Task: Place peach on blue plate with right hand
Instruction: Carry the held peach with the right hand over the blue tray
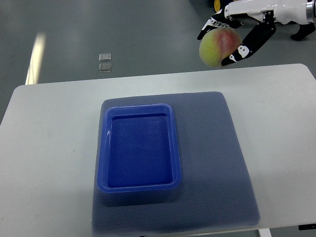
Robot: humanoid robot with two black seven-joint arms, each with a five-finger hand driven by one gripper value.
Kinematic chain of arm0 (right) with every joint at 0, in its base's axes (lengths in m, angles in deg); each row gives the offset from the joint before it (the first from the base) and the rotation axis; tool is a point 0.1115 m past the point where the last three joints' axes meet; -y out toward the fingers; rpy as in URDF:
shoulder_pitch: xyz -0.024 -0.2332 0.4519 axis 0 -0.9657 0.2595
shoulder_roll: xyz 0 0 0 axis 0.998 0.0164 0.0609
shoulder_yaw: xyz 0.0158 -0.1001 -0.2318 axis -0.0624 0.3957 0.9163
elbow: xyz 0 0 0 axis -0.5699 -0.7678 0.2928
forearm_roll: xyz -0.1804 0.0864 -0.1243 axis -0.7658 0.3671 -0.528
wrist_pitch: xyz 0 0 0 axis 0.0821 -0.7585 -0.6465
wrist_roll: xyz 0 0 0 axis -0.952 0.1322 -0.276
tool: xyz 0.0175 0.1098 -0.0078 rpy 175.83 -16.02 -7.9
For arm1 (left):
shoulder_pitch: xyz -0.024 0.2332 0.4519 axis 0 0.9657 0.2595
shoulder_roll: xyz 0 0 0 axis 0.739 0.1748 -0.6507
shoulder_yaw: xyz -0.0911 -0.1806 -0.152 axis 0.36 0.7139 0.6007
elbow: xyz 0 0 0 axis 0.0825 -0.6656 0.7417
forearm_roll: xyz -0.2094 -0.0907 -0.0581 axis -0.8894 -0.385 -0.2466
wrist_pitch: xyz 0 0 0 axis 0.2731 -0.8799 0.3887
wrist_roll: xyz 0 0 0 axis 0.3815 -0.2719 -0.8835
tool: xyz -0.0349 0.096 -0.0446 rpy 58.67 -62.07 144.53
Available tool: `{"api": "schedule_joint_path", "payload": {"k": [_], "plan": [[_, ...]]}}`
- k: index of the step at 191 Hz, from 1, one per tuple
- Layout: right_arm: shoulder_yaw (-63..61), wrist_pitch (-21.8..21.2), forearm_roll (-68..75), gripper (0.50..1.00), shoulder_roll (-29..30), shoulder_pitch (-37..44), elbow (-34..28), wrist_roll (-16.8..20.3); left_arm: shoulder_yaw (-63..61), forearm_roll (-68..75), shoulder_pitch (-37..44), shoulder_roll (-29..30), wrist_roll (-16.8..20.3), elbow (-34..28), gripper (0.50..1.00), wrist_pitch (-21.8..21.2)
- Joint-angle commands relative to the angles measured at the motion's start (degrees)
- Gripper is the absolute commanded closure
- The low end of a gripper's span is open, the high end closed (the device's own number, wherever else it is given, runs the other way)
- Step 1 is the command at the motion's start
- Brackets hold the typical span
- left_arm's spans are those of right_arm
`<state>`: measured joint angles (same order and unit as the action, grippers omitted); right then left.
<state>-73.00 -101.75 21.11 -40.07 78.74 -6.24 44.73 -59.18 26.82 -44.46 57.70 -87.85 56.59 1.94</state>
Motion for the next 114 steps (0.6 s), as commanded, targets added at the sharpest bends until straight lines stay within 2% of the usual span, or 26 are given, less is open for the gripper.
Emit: {"api": "schedule_joint_path", "payload": {"k": [1,22,32,33,41,54,55,65,93,103,104,114], "plan": [[0.60,3.31,-0.07,1.000,7.14,-0.44,3.04,0.24,0.06,0.00,0.00,0.00,0.00,0.00,0.500,0.00],[3.67,5.24,-0.07,1.000,14.35,-0.52,7.44,0.24,0.06,0.00,0.00,0.00,0.00,-0.09,0.500,0.00],[3.68,5.24,-0.07,1.000,14.36,-0.52,7.44,0.24,0.06,0.00,0.00,0.00,0.00,-0.09,0.500,0.00],[5.16,5.85,-0.15,1.000,18.80,-0.61,9.70,0.24,0.14,0.00,0.00,0.00,0.00,0.00,0.500,0.00],[6.22,6.47,-0.24,1.000,22.35,-0.70,12.01,0.24,0.15,0.00,0.00,0.00,0.00,0.00,0.500,0.00],[6.40,6.65,-0.33,1.000,23.24,-0.79,12.63,0.24,0.15,0.09,0.00,0.00,0.00,0.09,0.500,0.09],[7.36,7.35,-0.42,1.000,27.24,-1.75,15.76,0.24,0.06,0.09,0.00,0.00,0.00,0.09,0.500,0.09],[7.54,7.53,-0.50,1.000,31.14,-3.16,18.77,0.24,0.06,0.09,0.00,0.00,0.00,0.09,0.500,0.09],[7.81,8.14,-0.77,1.000,39.31,-6.85,23.26,0.24,0.15,0.00,0.00,0.00,0.00,0.00,0.500,0.00],[7.81,8.14,-0.77,1.000,39.32,-6.85,23.26,0.24,0.15,0.00,0.00,0.00,0.00,0.00,0.500,0.00],[7.90,8.93,-1.90,1.000,42.36,-8.94,24.74,0.24,0.15,0.09,0.00,0.00,0.00,0.08,0.500,0.09],[7.90,9.55,-4.02,1.000,44.85,-10.54,26.33,0.24,0.15,0.09,0.00,0.00,0.00,0.09,0.500,0.09]]}}
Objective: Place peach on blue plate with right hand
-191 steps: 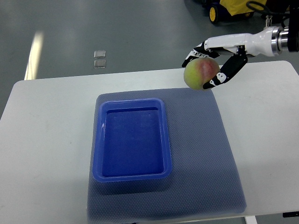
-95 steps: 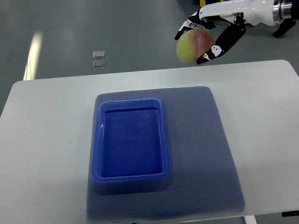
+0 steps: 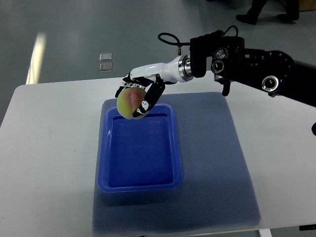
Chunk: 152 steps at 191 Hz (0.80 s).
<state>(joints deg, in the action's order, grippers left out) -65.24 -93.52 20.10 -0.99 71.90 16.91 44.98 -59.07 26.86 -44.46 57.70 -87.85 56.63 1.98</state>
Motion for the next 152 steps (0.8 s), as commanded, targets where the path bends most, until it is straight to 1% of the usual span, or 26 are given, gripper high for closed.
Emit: {"api": "schedule_joint_path", "payload": {"k": [1,19,64,75,87,88,100,109,110,111,112,113,114,115,116,117,118,119,120,121,122,126,136,137,141,152], "plan": [[0.13,1.32,-3.01,1.000,5.78,-3.71,3.19,-0.01,0.03,0.04,-0.01,0.00,0.00,0.05,0.500,0.04],[0.05,1.58,-5.99,1.000,9.30,-6.52,6.44,-0.09,0.03,0.04,-0.01,0.00,0.00,0.05,0.500,0.04],[0.05,1.67,-9.07,1.000,9.30,-9.51,10.66,-0.09,0.03,0.04,-0.01,0.00,0.00,0.05,0.500,0.04],[0.13,1.58,-9.42,0.965,9.30,-10.04,11.45,-0.09,0.03,0.04,-0.01,0.00,0.00,0.05,0.500,0.04],[0.13,1.58,-9.51,0.963,9.30,-10.13,11.45,-0.18,0.12,0.04,-0.01,0.00,0.00,0.05,0.500,0.04],[0.05,1.50,-9.77,0.941,9.30,-10.39,11.63,-0.18,0.03,0.04,-0.01,0.00,0.00,0.05,0.500,0.04],[0.05,1.50,-9.86,0.891,9.30,-10.92,11.63,-0.18,0.12,0.04,-0.01,0.00,0.00,0.05,0.500,0.04],[0.05,1.50,-9.86,0.891,9.30,-10.92,11.63,-0.18,0.12,0.04,-0.01,0.00,0.00,0.05,0.500,0.04],[0.05,1.50,-9.86,0.784,9.30,-11.01,11.63,-0.36,0.03,0.04,-0.01,0.00,0.00,0.05,0.500,0.04],[0.05,1.50,-9.86,0.783,9.30,-11.01,11.63,-0.36,0.03,0.04,-0.01,0.00,0.00,0.05,0.500,0.04],[-0.04,1.50,-9.86,0.751,9.30,-11.01,11.63,-0.36,0.03,0.04,-0.01,0.00,0.00,0.05,0.500,0.04],[-0.04,1.50,-9.86,0.750,9.30,-11.01,11.63,-0.36,0.03,0.04,-0.01,0.00,0.00,0.05,0.500,0.04],[-0.04,1.50,-9.86,0.716,9.30,-11.01,11.63,-0.36,0.03,0.04,-0.01,0.00,0.00,0.05,0.500,0.04],[-0.04,1.50,-9.86,0.715,9.30,-11.01,11.63,-0.36,0.03,0.04,-0.01,0.00,0.00,0.05,0.500,0.04],[-0.04,1.50,-9.77,0.687,9.30,-11.10,11.63,-0.36,0.03,0.04,-0.01,0.00,0.00,0.05,0.500,0.04],[-0.04,1.50,-9.77,0.687,9.30,-11.10,11.63,-0.36,0.03,0.04,-0.01,0.00,0.00,0.05,0.500,0.04],[-0.13,1.50,-9.77,0.661,9.30,-11.10,11.63,-0.36,0.03,0.04,-0.01,0.00,0.00,0.05,0.500,0.04],[-0.13,1.50,-9.77,0.660,9.30,-11.10,11.63,-0.36,0.03,0.04,-0.01,0.00,0.00,0.05,0.500,0.04],[-0.13,1.50,-9.77,0.642,9.30,-11.10,11.63,-0.36,0.03,0.04,-0.01,0.00,0.00,0.05,0.500,0.04],[-0.13,1.50,-9.77,0.642,9.30,-11.10,11.63,-0.36,0.03,0.04,-0.01,0.00,0.00,0.05,0.500,0.04],[-0.13,1.50,-9.77,0.626,9.30,-11.10,11.63,-0.36,0.03,0.04,-0.01,0.00,0.00,0.05,0.500,0.04],[-0.22,1.50,-9.69,0.599,9.30,-11.10,11.63,-0.36,0.03,0.04,-0.01,0.00,0.00,0.05,0.500,0.04],[-0.22,1.50,-9.69,0.599,9.30,-11.10,11.63,-0.36,0.03,0.04,-0.01,0.00,0.00,0.05,0.500,0.04],[-0.39,1.32,-9.69,0.583,9.30,-10.92,11.63,-0.36,0.03,-0.04,-0.01,0.00,0.00,0.05,0.500,0.04],[-0.48,1.23,-9.69,0.574,9.30,-10.83,11.63,-0.36,0.03,0.04,-0.01,0.00,0.00,0.05,0.500,0.04],[-0.57,1.15,-9.69,0.570,9.30,-10.66,11.63,-0.36,0.03,0.04,-0.01,0.00,0.00,0.05,0.500,0.04]]}}
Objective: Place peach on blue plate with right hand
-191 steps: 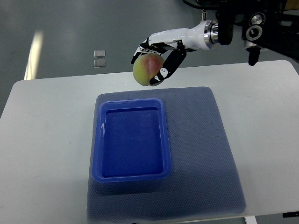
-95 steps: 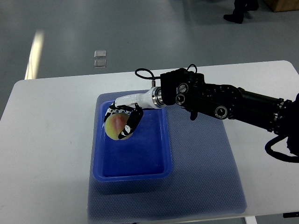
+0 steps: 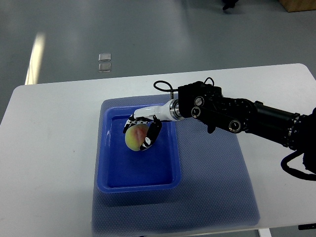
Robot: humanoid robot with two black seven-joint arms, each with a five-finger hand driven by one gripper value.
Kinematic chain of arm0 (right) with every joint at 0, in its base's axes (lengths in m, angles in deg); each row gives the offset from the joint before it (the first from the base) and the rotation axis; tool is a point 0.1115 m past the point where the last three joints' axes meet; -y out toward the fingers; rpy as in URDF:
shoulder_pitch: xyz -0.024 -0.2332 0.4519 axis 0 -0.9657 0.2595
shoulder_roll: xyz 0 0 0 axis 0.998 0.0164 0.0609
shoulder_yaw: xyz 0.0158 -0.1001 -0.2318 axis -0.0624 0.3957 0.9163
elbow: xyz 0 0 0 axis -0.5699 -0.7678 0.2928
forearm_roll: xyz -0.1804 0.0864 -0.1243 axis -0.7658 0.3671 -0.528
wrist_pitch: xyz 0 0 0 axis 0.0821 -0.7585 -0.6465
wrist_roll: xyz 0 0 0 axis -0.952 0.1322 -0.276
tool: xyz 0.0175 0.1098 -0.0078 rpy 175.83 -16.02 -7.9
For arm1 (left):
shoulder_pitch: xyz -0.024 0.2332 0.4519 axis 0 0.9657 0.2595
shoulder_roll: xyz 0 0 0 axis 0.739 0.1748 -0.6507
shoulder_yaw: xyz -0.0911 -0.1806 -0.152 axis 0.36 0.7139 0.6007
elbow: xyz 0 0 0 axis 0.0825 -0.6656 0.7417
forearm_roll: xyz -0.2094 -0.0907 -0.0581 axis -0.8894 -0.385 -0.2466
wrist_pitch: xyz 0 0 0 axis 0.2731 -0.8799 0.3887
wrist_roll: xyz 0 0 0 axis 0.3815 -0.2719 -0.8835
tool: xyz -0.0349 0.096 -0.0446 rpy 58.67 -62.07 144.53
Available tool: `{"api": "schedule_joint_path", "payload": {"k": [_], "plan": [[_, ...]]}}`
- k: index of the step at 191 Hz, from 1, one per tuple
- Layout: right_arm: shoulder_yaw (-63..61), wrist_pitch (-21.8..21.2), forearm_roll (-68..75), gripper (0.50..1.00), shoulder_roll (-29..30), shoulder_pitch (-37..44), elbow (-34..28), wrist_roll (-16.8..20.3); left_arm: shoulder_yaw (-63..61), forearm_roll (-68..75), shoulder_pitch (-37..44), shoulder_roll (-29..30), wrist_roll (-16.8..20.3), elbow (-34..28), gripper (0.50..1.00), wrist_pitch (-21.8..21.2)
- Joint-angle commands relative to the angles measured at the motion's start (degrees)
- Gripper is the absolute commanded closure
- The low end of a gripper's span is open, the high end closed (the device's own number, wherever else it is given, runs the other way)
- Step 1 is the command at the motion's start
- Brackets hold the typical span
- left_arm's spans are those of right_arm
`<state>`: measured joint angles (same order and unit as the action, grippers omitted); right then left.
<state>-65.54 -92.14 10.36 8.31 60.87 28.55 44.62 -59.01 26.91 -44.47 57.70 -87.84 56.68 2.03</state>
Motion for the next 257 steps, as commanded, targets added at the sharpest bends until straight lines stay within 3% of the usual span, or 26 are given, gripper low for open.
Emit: {"api": "schedule_joint_path", "payload": {"k": [1,47,74,79,107,142,161,184,202,205,257], "plan": [[-0.27,-0.24,0.05,0.570,-0.01,0.38,-0.01,0.01,-0.02,-0.01,0.00,0.00,0.00,0.00,0.500,0.00],[-6.87,-0.33,0.93,0.570,-0.09,3.98,-0.19,-0.08,-0.02,-0.09,0.00,0.00,0.00,0.00,0.500,0.00],[-13.54,-0.41,1.19,0.570,-3.35,3.80,-0.19,-0.35,-0.02,-0.09,0.00,0.00,0.00,-0.09,0.500,0.00],[-20.04,-0.33,3.12,0.570,-5.89,2.93,-0.19,-0.43,-0.02,-0.09,0.00,0.00,0.00,-0.01,0.500,0.00],[-33.76,0.73,11.83,0.570,-7.48,-3.67,-0.19,-1.23,-0.02,-0.09,0.00,0.00,0.00,0.00,0.500,0.00],[-48.79,7.06,26.24,0.570,-6.86,-13.25,0.34,-1.49,-0.02,-0.01,0.00,0.00,0.00,0.08,0.500,0.00],[-53.88,8.81,36.16,0.570,-6.86,-17.11,2.01,-4.82,-0.02,-0.01,0.00,0.00,0.00,0.00,0.500,0.00],[-56.79,8.11,48.12,0.570,-6.95,-18.96,9.56,-9.04,-0.02,-0.01,0.00,0.00,0.00,0.00,0.500,0.00],[-56.79,7.76,51.91,0.570,-6.86,-19.05,12.03,-9.84,-0.11,-0.01,0.00,0.00,0.00,0.00,0.500,0.00],[-56.52,7.15,56.03,0.570,-6.95,-19.57,14.84,-10.19,-0.11,-0.01,0.00,0.00,0.00,0.08,0.500,0.00],[-56.88,2.75,58.06,0.570,-5.19,-22.56,15.90,-10.37,-0.20,-0.01,0.00,0.00,0.00,0.08,0.500,0.00]]}}
